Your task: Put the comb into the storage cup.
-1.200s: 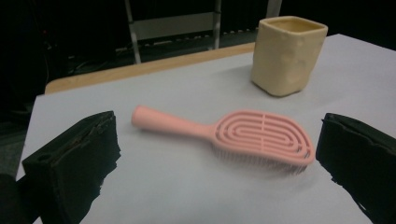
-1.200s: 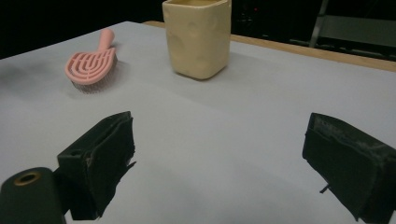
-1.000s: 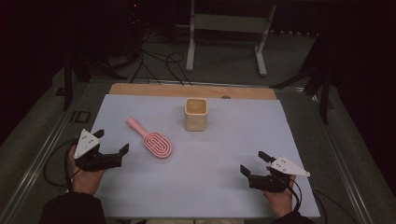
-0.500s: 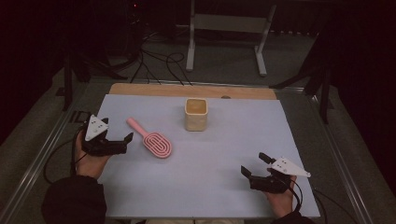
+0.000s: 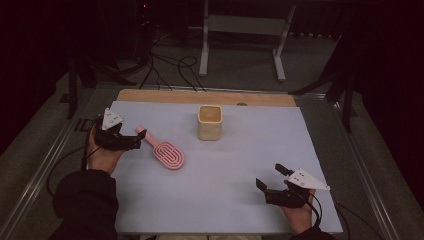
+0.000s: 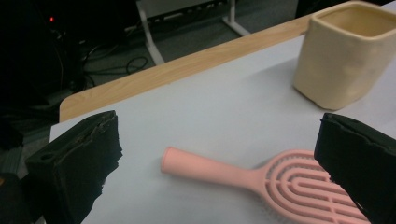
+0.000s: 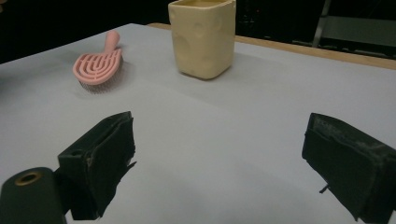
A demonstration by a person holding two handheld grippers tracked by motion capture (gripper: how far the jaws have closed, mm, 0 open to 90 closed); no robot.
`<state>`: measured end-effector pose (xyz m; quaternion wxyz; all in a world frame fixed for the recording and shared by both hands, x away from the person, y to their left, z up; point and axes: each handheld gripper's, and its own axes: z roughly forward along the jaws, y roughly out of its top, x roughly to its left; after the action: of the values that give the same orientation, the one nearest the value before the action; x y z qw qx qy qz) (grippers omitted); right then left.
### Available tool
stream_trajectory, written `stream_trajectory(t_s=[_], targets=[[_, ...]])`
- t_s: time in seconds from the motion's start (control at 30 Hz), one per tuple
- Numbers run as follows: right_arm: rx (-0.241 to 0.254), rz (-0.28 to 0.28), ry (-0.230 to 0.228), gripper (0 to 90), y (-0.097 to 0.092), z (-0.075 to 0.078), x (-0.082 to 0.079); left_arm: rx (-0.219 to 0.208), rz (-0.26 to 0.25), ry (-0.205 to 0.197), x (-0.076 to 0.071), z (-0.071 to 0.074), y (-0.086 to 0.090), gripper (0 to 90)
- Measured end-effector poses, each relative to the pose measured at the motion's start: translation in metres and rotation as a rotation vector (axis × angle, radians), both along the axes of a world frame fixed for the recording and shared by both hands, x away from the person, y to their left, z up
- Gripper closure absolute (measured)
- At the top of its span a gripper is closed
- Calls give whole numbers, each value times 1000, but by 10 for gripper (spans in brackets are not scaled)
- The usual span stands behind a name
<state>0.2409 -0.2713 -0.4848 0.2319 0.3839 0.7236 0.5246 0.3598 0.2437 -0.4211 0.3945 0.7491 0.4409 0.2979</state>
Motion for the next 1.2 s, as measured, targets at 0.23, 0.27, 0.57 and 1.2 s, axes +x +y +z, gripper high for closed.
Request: stream_trajectory(t_s=[0.23, 0.27, 0.57, 1.2], targets=[[-4, -6, -9, 93, 1, 1, -1, -6, 34, 67, 21, -8, -1, 9], [-1, -6, -12, 93, 1, 2, -2, -2, 38, 75, 24, -9, -2, 10], [-1, -10, -18, 93, 0, 2, -2, 46, 54, 126, 42, -19, -9, 47], [11, -12, -20, 99, -1, 3, -2, 113, 74, 223, 61, -47, -33, 524]])
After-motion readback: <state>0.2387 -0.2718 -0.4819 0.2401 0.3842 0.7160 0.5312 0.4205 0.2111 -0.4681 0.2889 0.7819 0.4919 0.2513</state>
